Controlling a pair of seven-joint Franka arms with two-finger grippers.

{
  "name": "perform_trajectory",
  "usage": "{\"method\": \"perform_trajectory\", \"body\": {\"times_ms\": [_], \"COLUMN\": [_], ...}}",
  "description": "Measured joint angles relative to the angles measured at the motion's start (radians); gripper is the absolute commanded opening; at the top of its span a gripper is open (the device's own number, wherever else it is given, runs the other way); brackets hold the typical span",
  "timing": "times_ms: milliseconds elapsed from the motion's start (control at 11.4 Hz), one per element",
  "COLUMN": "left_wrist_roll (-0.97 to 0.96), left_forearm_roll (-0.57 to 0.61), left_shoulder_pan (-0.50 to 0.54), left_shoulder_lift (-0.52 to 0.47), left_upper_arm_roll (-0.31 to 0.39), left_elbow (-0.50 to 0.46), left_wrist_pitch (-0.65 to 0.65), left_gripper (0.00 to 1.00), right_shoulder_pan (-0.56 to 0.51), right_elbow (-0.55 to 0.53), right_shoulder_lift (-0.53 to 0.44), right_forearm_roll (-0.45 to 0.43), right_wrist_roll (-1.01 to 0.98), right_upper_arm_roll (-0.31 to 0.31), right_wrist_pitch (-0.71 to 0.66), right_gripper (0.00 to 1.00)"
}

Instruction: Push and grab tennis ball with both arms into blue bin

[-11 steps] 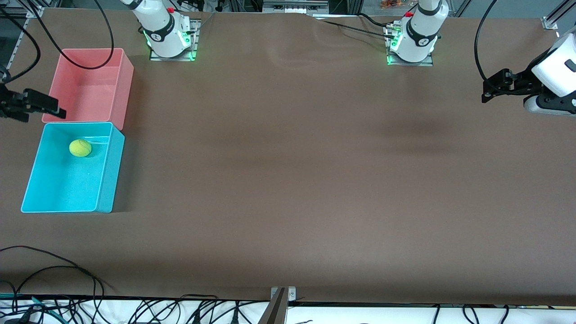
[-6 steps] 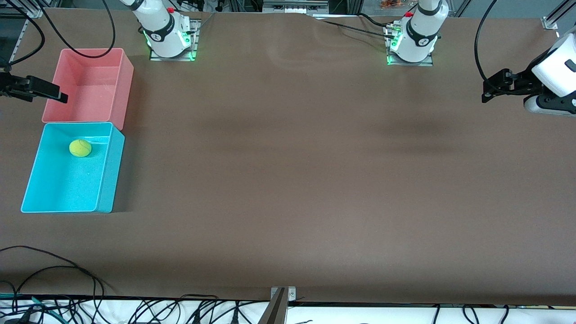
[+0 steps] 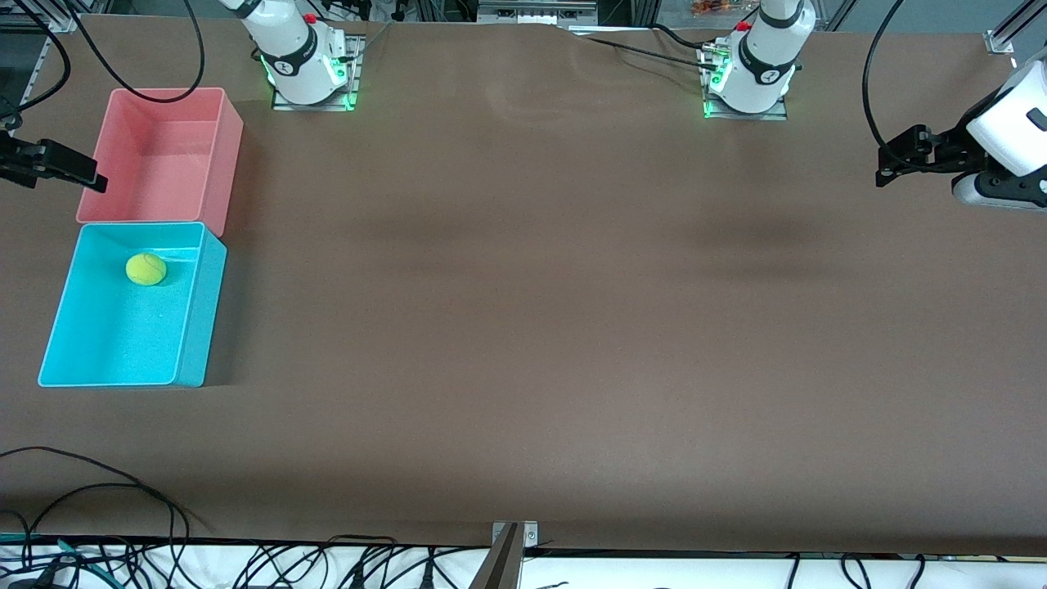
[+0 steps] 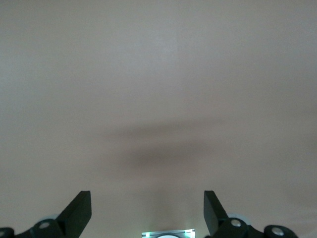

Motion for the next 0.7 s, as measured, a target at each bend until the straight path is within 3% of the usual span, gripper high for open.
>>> {"method": "perform_trajectory", "body": {"times_ms": [702], "left_wrist_roll": [0.000], "left_forearm_roll": [0.000], "left_shoulder_pan": [-0.001], "left_shoulder_lift": [0.000], "left_upper_arm_roll": [-0.001], "left_elbow": [0.000], "left_wrist_pitch": [0.000], "left_gripper": [1.00], "right_shoulder_pan": [-0.002], "right_elbow": [-0.001], "right_shoulder_lift": [-0.017], "right_forearm_roll": [0.004], "right_wrist_roll": [0.005], "right_upper_arm_roll": [0.009], "right_wrist_pitch": [0.044], "right_gripper": [1.00]}}
